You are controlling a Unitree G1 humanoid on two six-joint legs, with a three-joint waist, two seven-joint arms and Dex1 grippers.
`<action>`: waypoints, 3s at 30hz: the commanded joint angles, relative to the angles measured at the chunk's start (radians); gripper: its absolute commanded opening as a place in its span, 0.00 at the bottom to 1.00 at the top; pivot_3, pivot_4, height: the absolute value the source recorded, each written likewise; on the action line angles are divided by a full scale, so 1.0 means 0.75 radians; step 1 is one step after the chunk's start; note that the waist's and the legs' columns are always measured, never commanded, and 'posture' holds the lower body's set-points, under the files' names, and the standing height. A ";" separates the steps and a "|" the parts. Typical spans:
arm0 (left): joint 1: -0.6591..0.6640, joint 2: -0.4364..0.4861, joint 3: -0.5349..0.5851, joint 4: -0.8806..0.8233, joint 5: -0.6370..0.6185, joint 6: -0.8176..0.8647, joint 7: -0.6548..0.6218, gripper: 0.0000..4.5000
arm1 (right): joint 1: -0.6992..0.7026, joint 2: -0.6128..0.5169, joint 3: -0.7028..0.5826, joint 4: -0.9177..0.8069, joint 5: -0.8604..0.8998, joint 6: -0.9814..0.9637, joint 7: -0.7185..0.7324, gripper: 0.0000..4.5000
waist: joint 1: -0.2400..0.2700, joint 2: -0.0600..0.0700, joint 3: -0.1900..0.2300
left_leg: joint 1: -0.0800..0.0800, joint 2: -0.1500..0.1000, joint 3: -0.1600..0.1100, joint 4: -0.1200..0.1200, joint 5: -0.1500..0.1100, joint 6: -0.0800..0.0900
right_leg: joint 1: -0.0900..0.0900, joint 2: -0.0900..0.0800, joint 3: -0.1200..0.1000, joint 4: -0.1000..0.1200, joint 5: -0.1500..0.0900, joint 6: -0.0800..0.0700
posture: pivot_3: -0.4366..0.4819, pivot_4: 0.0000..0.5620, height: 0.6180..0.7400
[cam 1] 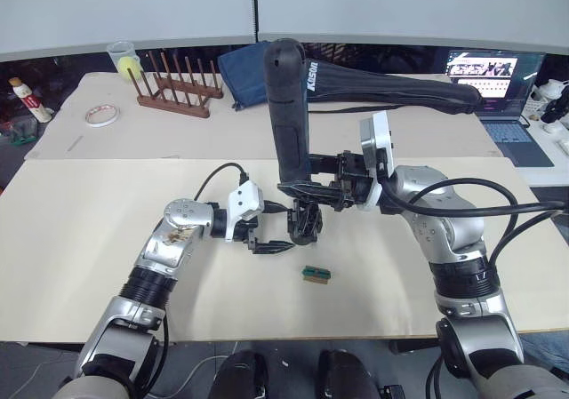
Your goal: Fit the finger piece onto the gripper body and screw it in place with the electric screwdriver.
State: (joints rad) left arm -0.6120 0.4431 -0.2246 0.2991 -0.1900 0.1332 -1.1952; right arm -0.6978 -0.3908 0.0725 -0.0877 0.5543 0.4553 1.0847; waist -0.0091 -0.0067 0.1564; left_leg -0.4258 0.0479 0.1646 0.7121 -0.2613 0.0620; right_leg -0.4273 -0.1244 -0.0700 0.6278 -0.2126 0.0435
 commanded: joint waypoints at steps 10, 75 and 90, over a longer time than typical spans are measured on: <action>-0.107 -0.142 -0.030 0.296 0.099 -0.199 0.040 1.00 | 0.020 -0.029 0.002 -0.024 -0.001 0.010 -0.008 0.43 | 0.003 0.000 0.000 | 0.000 0.001 -0.001 0.000 0.000 0.000 | 0.000 0.000 0.000 0.000 0.000 0.000 | 0.48 0.27 1.00; -0.199 -0.198 -0.009 0.584 0.173 -0.358 0.018 0.52 | 0.073 -0.067 0.006 0.047 0.008 -0.134 -0.028 0.43 | -0.005 -0.010 -0.023 | 0.005 0.002 -0.004 0.000 -0.007 0.012 | 0.004 -0.004 -0.002 0.000 0.000 -0.001 | 0.48 0.27 1.00; -0.218 -0.188 -0.024 0.632 0.202 -0.367 0.007 0.52 | -0.034 -0.007 -0.106 -0.225 0.241 -0.051 -0.086 0.43 | -0.006 -0.009 -0.020 | -0.001 0.001 -0.003 -0.001 -0.005 0.009 | -0.002 -0.004 -0.002 0.000 0.000 -0.001 | 0.48 0.27 1.00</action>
State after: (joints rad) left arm -0.7626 0.2800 -0.2475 0.7609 -0.0644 -0.1339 -1.2061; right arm -0.7084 -0.3989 0.0247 -0.2073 0.6930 0.4262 1.0240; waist -0.0133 -0.0137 0.1413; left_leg -0.4267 0.0490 0.1627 0.7117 -0.2654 0.0687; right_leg -0.4290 -0.1278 -0.0712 0.6278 -0.2125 0.0430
